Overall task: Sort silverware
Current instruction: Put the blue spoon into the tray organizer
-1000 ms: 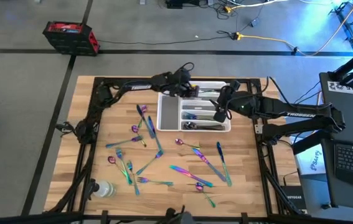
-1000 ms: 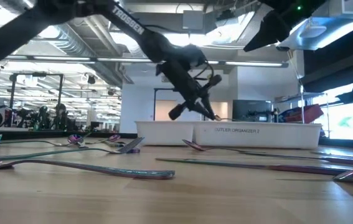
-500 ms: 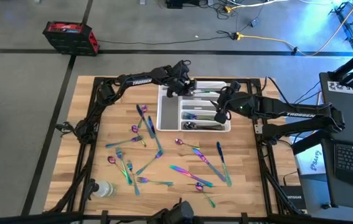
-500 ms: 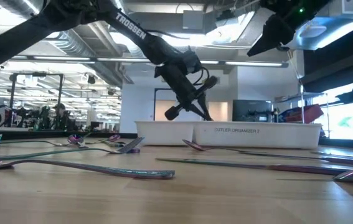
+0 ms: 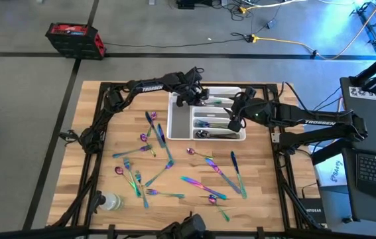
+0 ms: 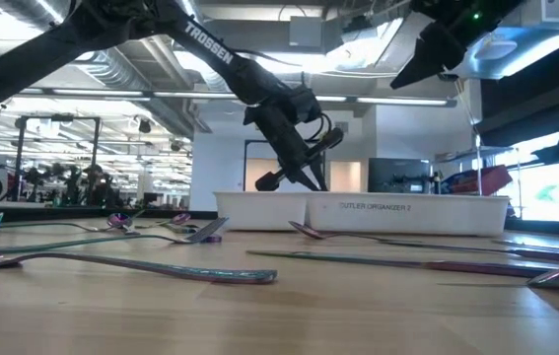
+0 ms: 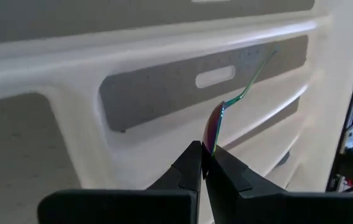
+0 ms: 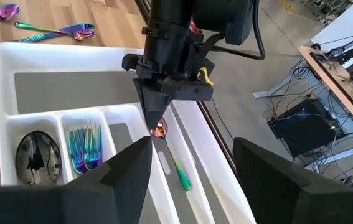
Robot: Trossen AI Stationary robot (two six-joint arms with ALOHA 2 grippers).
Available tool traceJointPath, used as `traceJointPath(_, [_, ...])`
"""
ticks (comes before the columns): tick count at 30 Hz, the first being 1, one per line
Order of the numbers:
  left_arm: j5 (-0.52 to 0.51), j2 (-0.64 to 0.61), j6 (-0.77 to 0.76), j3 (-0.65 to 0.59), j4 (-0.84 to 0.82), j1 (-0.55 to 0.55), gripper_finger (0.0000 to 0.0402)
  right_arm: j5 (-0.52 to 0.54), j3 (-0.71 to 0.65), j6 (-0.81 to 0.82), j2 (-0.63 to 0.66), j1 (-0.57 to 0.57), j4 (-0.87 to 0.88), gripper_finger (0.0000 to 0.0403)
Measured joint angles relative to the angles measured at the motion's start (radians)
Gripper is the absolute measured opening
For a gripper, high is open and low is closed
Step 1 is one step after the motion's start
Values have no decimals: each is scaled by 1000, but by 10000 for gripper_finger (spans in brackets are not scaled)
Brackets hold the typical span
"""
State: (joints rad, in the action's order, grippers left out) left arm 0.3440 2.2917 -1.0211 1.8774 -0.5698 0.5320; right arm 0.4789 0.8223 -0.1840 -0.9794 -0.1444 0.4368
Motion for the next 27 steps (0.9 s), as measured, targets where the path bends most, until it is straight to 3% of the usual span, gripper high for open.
traceJointPath(17, [-53,0,18,0,-10,5,4,-12,0,4,0,0,4,209])
traceJointPath(27, [-69,-1,74,-1,56,6,94,-27,0,22,0,0,14,209])
